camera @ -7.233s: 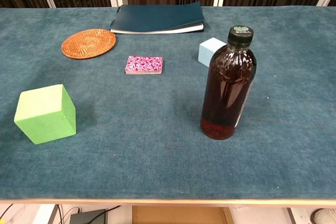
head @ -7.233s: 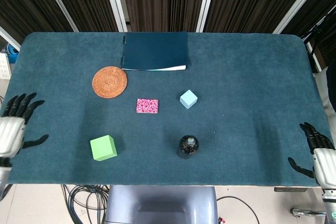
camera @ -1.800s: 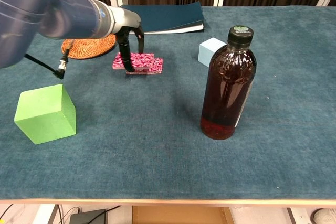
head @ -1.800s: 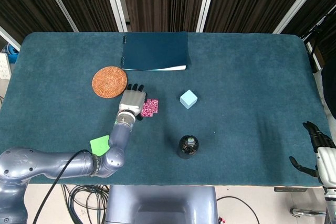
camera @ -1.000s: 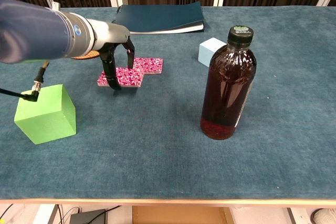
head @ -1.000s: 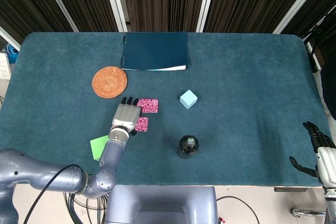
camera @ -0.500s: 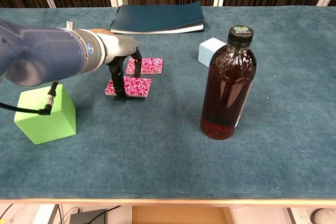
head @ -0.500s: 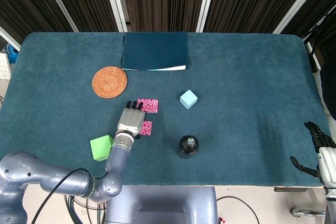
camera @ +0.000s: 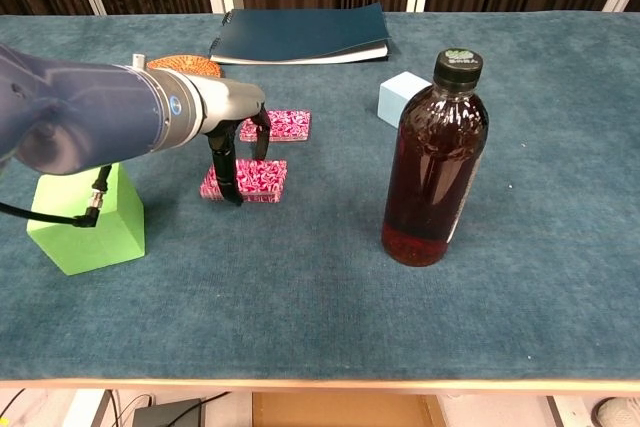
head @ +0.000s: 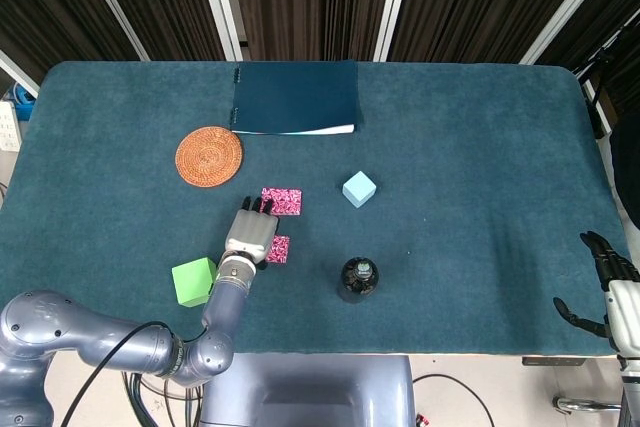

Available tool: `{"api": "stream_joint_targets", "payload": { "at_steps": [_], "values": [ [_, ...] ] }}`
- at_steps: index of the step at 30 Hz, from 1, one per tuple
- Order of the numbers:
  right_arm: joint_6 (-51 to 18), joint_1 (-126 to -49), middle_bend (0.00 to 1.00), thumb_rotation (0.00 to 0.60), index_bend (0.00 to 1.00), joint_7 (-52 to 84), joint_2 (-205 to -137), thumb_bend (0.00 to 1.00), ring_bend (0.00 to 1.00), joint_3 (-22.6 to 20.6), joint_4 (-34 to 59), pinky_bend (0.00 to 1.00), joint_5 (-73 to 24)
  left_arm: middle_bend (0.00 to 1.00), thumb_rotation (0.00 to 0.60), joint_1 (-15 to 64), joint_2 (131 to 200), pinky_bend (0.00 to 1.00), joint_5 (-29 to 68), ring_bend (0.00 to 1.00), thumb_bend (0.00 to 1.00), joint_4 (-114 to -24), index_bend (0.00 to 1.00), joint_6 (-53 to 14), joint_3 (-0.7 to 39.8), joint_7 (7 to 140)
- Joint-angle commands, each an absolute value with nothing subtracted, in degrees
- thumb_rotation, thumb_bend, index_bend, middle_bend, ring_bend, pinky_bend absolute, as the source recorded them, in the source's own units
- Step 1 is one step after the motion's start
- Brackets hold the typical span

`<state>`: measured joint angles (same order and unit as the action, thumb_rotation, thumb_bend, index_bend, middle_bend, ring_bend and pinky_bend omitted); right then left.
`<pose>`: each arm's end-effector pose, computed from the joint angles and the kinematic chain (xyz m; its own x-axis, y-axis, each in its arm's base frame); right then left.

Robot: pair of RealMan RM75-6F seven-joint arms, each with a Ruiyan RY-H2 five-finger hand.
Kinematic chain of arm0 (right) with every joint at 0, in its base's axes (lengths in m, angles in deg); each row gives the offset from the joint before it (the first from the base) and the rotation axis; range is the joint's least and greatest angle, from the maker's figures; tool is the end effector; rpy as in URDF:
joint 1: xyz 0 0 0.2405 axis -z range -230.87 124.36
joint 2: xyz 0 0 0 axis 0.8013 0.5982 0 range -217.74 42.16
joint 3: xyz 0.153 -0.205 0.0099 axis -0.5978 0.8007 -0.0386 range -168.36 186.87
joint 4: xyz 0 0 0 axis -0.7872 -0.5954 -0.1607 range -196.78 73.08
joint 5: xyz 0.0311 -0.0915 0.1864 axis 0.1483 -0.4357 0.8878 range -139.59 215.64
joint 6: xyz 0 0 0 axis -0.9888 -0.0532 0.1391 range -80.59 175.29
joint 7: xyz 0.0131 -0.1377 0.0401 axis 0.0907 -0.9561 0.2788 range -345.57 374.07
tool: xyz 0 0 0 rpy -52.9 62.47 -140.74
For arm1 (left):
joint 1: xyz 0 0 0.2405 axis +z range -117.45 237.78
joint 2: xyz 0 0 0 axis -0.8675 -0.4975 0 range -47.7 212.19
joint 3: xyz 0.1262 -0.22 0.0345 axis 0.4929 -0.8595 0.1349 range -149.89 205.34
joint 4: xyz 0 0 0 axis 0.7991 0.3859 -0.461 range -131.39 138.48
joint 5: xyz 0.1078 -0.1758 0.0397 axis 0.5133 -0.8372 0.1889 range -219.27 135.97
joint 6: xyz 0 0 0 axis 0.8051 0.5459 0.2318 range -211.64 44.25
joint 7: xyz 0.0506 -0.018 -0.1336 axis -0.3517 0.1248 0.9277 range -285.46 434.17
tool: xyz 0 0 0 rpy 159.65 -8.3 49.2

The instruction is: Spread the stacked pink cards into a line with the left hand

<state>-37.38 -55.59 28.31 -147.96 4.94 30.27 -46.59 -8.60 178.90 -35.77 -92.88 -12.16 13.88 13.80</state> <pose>-0.3254 -0.1726 0.1864 0.2283 0.0156 0.9735 -0.9724 0.0524 0.2272 -0.0468 0.3358 -0.0578 0.6271 0.4500 0.6358 0.7686 -0.2246 -0.5990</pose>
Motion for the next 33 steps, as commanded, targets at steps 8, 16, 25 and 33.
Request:
{"api": "stream_joint_targets", "payload": {
  "at_steps": [8,16,25,33],
  "values": [
    [-37.28,-55.65,0.05,0.6,0.07,28.25,-147.95,0.23,0.13,4.88,30.28,0.18,-46.49,0.1,0.6,-8.59,178.55,0.0,-36.75,0.0,0.15,-93.04,0.38,-13.18,13.68,12.59],
    [-37.16,-55.69,0.05,0.6,0.07,28.03,-147.96,0.23,0.13,4.86,30.25,0.18,-46.38,0.11,0.6,-7.93,176.2,0.0,-36.13,0.0,0.15,-95.18,0.41,-13.11,12.25,13.66],
    [-37.06,-55.71,0.05,0.6,0.07,27.64,-147.96,0.23,0.13,4.83,30.41,0.18,-46.2,0.11,0.6,-8.71,174.1,0.0,-36.21,0.0,0.15,-91.75,0.41,-16.57,8.68,15.58],
    [-36.97,-55.7,0.05,0.6,0.07,27.65,-147.93,0.23,0.13,4.81,30.45,0.18,-46.08,0.1,0.6,-12.11,176.41,0.0,-42.91,0.0,0.09,-78.03,0.39,-24.05,4.64,15.48]
  ]
}}
